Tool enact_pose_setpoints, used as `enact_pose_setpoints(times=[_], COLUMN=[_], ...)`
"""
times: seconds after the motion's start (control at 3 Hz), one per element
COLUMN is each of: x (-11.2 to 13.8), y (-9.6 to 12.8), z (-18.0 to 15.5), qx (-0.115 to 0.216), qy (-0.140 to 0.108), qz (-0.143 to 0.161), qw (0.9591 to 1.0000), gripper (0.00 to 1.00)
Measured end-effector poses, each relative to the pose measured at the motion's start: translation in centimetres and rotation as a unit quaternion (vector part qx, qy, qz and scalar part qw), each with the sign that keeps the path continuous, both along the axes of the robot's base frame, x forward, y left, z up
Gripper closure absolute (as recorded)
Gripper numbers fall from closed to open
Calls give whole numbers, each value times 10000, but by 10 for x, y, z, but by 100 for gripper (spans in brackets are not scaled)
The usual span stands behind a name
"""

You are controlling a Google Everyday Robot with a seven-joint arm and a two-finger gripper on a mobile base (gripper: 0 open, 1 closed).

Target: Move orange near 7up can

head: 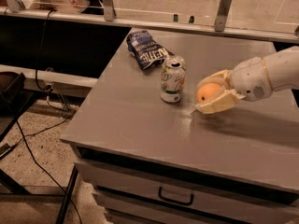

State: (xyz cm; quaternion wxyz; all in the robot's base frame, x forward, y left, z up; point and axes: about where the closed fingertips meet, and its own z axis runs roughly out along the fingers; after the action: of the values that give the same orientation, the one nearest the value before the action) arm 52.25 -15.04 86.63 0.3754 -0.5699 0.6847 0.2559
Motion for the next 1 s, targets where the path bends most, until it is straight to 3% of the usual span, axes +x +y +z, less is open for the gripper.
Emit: enact_pose_setpoints(times=[0.33,0.67,1.0], x=[5,11,11], y=[7,16,20], z=[-2,-5,-5], qx=[-7,106,118], qy=[-356,-421,-424], qz=[-295,-372,-355], qw=[9989,9984,9984], gripper=[100,100,78])
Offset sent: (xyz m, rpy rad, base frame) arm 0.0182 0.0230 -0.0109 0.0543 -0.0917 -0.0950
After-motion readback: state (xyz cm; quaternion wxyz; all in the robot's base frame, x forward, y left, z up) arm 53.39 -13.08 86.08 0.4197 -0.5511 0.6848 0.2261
